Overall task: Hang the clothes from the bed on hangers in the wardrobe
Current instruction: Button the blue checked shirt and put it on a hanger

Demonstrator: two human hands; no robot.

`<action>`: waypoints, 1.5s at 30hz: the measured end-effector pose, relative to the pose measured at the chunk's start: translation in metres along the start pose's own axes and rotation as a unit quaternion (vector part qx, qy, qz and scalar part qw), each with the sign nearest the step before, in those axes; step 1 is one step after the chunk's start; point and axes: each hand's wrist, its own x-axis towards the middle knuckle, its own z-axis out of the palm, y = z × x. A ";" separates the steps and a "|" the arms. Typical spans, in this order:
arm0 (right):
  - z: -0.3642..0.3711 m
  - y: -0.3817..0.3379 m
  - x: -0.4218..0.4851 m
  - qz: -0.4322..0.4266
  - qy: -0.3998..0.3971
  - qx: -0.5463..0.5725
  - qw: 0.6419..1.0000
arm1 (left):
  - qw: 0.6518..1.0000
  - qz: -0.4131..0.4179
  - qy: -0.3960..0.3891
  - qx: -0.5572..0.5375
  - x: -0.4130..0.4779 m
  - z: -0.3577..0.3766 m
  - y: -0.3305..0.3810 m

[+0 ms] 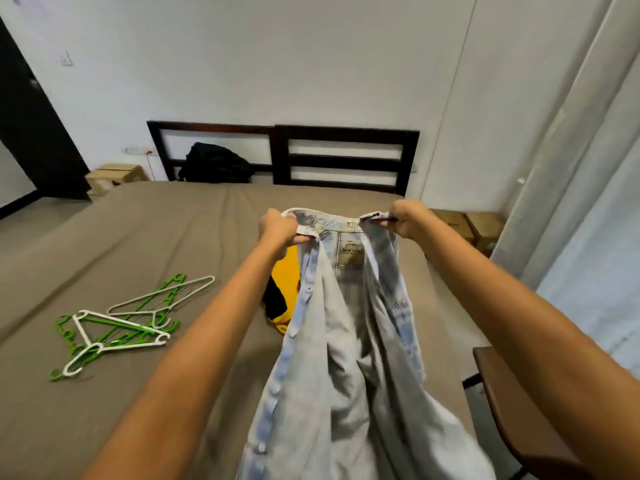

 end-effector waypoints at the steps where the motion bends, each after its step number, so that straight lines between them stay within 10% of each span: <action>1: 0.015 0.002 0.014 0.000 0.020 0.045 0.999 | 0.999 0.011 0.009 -0.043 0.018 0.008 -0.004; 6: 0.054 0.055 0.077 -0.119 -0.112 -0.075 0.984 | 0.971 0.146 -0.190 0.024 0.071 0.053 -0.066; 13: 0.022 0.273 0.092 -0.004 -0.150 -0.410 0.900 | 0.904 -0.006 -0.243 0.352 0.051 0.044 -0.292; 24: -0.018 0.462 0.048 0.161 -0.015 -0.416 0.895 | 0.880 -0.136 -0.313 0.329 -0.021 0.065 -0.436; 30: 0.001 0.489 0.041 0.122 -0.027 -0.350 0.928 | 0.904 -0.129 -0.234 0.332 -0.029 0.087 -0.468; 36: 0.005 0.503 0.026 0.294 -0.057 -0.048 0.953 | 0.933 -0.106 -0.194 0.285 -0.031 0.075 -0.470; 45: 0.007 0.501 0.034 0.049 0.052 -0.343 0.937 | 0.975 -0.058 -0.046 0.212 -0.046 0.037 -0.436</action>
